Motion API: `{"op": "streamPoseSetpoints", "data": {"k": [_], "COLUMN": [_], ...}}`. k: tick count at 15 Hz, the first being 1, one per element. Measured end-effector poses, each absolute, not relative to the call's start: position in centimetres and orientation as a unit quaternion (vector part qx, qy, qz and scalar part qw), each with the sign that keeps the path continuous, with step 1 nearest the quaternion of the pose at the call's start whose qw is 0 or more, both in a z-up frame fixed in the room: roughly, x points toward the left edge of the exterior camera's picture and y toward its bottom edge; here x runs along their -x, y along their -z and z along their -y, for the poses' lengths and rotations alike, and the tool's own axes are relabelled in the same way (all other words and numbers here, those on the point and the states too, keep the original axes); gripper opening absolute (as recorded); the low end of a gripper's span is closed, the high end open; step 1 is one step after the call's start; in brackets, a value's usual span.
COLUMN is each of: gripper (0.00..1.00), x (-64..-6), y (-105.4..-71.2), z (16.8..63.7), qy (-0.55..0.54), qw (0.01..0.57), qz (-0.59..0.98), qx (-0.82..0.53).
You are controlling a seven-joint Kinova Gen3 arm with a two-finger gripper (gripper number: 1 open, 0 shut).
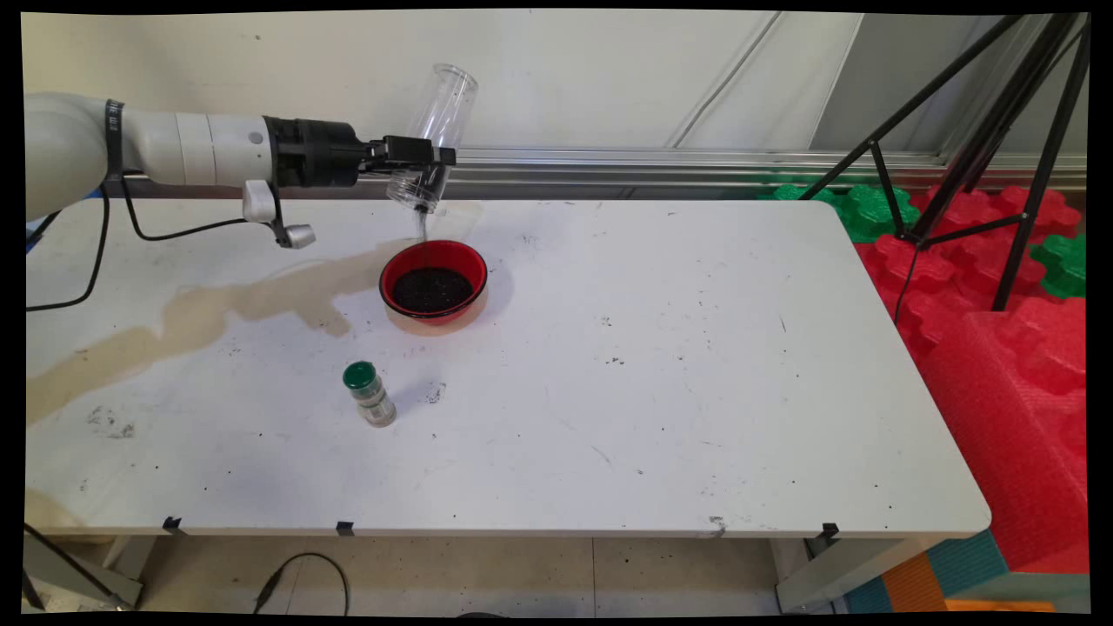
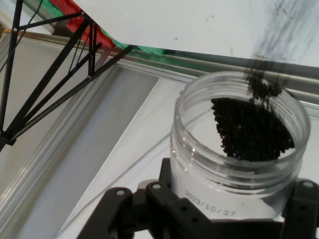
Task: Pour the black seasoning powder in the red bowl
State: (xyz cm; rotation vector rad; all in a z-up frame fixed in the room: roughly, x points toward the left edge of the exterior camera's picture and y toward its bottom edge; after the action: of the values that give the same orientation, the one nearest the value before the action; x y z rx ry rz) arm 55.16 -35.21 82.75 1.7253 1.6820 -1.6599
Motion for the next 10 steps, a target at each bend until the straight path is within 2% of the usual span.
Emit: {"op": "streamPoseSetpoints", "data": {"k": [10], "gripper": [0.0], "x": [-54.65], "y": [-82.11], "z": [34.8], "qy": [0.567], "qw": [0.126], "qz": [-0.547], "qx": [-0.603]}}
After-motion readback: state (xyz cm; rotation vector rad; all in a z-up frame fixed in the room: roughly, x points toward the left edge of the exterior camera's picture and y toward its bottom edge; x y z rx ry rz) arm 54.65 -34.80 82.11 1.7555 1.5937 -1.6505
